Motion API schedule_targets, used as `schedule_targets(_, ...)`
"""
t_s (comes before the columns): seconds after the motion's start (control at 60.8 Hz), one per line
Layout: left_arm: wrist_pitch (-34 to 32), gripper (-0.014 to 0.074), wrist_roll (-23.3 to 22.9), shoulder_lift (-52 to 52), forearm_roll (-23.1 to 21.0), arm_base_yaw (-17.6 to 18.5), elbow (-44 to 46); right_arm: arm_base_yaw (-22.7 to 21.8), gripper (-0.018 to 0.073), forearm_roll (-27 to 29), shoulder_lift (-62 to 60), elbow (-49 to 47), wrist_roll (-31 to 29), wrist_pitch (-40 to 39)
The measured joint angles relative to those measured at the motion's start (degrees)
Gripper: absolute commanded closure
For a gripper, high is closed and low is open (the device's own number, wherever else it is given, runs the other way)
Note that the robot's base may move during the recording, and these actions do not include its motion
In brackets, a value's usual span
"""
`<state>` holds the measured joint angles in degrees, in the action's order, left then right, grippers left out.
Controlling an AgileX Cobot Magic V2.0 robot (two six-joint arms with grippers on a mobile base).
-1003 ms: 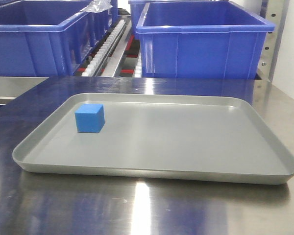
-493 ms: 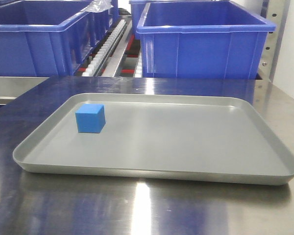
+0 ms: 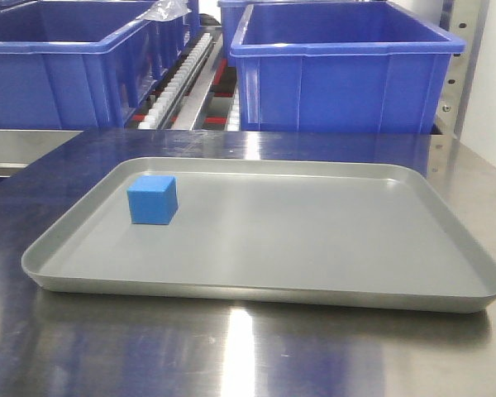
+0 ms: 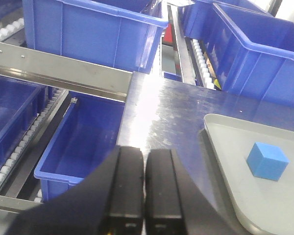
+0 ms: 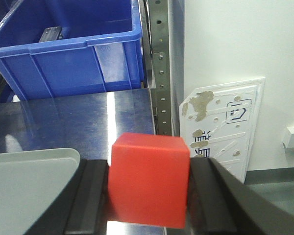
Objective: Sort and place red and blue blocks on shelf
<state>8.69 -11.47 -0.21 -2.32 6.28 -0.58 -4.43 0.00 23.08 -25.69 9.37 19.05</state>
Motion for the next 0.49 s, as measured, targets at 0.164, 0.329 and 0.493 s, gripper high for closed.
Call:
schedule_targets(0.164,0.00,0.0465,0.00,0.00,0.00,0.00,0.00,0.00,0.0502,0.00,0.00,0.00,0.00,0.00)
schedule_targets(0.329,0.00,0.0465,0.00,0.00,0.00,0.00,0.00,0.00,0.0502,0.00,0.00,0.00,0.00,0.00)
schedule_targets(0.493,0.00,0.0465,0.00,0.00,0.00,0.00,0.00,0.00,0.0502,0.00,-0.09,0.00,0.00,0.00)
